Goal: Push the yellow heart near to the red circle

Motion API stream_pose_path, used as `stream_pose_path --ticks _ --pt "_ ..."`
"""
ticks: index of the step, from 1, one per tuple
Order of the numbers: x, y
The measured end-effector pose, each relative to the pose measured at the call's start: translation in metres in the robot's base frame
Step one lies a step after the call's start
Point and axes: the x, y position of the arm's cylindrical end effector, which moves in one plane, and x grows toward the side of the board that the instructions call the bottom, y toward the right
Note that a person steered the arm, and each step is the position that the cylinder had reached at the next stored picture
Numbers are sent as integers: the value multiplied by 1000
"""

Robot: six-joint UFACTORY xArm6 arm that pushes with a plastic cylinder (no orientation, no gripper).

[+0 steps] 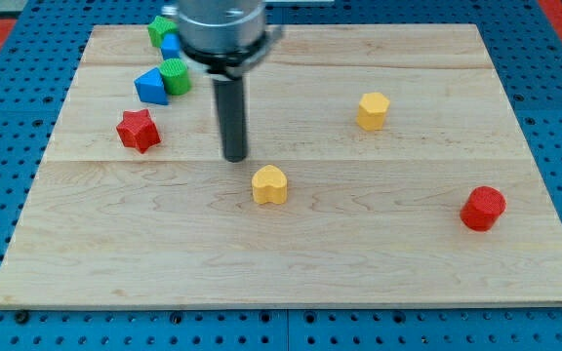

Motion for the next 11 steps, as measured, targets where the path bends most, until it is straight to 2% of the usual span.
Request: stream_pose_path --ticks 1,2,3,4,5,6,7,8,10,11 --pt "44 55" --pt "63 167" --pt "72 172" --pt "58 85" --pt "85 74" --pt "100 149" --pt "107 194" --pt "157 181" --pt "151 278" --pt "151 248"
